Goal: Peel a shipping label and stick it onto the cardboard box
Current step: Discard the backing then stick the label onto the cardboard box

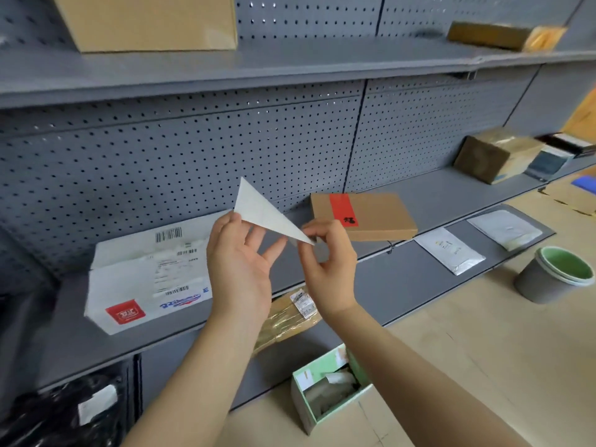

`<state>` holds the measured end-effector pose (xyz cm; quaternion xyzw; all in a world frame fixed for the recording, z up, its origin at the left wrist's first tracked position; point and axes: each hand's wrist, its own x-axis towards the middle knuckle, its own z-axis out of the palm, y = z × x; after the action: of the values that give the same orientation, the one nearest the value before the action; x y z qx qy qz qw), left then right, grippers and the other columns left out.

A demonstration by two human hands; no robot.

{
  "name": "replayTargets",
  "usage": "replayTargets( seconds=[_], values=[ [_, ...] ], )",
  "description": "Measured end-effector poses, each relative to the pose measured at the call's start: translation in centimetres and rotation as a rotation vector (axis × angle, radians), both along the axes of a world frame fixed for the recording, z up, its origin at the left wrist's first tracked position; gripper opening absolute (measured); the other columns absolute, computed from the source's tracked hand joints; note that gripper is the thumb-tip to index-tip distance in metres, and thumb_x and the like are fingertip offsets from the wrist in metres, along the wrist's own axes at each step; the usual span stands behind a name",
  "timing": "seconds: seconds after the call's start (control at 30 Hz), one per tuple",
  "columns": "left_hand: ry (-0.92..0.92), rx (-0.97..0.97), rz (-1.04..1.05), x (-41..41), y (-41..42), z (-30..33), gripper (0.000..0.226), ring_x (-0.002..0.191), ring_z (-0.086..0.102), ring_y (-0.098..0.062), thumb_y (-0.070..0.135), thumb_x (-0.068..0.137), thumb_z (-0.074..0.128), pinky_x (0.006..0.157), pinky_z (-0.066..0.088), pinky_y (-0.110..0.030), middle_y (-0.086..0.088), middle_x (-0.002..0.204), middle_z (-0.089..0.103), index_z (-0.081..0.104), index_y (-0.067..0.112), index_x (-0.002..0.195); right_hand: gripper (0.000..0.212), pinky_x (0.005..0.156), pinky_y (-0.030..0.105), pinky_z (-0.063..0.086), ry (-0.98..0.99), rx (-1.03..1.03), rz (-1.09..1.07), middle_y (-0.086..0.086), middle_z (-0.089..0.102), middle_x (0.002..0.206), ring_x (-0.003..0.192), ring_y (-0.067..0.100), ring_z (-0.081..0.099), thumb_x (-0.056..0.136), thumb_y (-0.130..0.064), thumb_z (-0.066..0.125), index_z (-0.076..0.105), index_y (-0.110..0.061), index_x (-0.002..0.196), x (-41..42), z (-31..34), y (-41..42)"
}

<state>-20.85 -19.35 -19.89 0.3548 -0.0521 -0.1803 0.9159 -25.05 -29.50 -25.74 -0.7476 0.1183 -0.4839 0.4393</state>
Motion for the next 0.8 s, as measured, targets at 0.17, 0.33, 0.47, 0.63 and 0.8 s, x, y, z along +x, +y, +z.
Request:
replayTargets(
  seconds=[0.17, 0.33, 0.47, 0.63, 0.8],
  values=[
    [-0.002, 0.02, 0.021, -0.2, 0.3, 5.2, 0.038, 0.118, 0.058, -0.021, 0.042, 0.098, 0.033, 0.087, 0.051, -0.05, -0.008, 0.12, 0.063, 0.054, 0.012, 0.107, 0.005, 0.078, 0.024, 0.045, -0.053, 0.034, 0.057, 0.004, 0.06, 0.087, 0.086, 0.013, 0.057, 0.086, -0.003, 0.06, 0.058, -0.007, 0.083, 0.7, 5.6, 0.6],
    [-0.053, 0.103, 0.119, -0.4, 0.3, 8.9, 0.039, 0.12, 0.055, -0.014, 0.041, 0.099, 0.031, 0.094, 0.047, -0.047, -0.001, 0.124, 0.062, 0.061, 0.017, 0.106, 0.014, 0.079, 0.027, 0.046, -0.077, 0.113, 0.101, 0.004, 0.061, 0.087, 0.088, 0.012, 0.058, 0.087, -0.008, 0.061, 0.057, -0.019, 0.079, 1.0, 10.2, 1.1],
    [-0.149, 0.168, 0.215, 0.3, 0.1, 11.1, 0.015, 0.108, 0.057, -0.01, 0.002, 0.094, 0.048, 0.094, 0.05, -0.037, -0.019, 0.115, 0.056, 0.057, 0.01, 0.102, 0.02, 0.075, 0.031, 0.048, -0.121, 0.106, 0.132, 0.002, 0.061, 0.086, 0.085, 0.014, 0.058, 0.086, -0.009, 0.062, 0.054, -0.025, 0.078, 1.1, 13.7, 0.8],
    [-0.286, 0.3, 0.308, 1.5, -0.4, 13.9, 0.03, 0.113, 0.056, -0.008, 0.002, 0.087, 0.059, 0.088, 0.042, -0.021, -0.005, 0.121, 0.059, 0.057, 0.018, 0.112, 0.009, 0.071, 0.02, 0.044, -0.155, 0.193, 0.226, 0.005, 0.062, 0.085, 0.079, 0.011, 0.057, 0.087, -0.006, 0.061, 0.058, -0.012, 0.081, 1.5, 17.5, 0.0],
    [-0.305, 0.385, 0.37, 3.5, -0.1, 15.7, 0.025, 0.119, 0.054, -0.008, 0.01, 0.087, 0.063, 0.092, 0.043, -0.021, -0.001, 0.132, 0.057, 0.058, 0.012, 0.112, 0.004, 0.07, 0.019, 0.046, -0.186, 0.236, 0.313, 0.0, 0.063, 0.082, 0.077, 0.008, 0.057, 0.088, -0.008, 0.06, 0.059, -0.008, 0.085, 2.7, 19.7, -0.2]
  ],
)
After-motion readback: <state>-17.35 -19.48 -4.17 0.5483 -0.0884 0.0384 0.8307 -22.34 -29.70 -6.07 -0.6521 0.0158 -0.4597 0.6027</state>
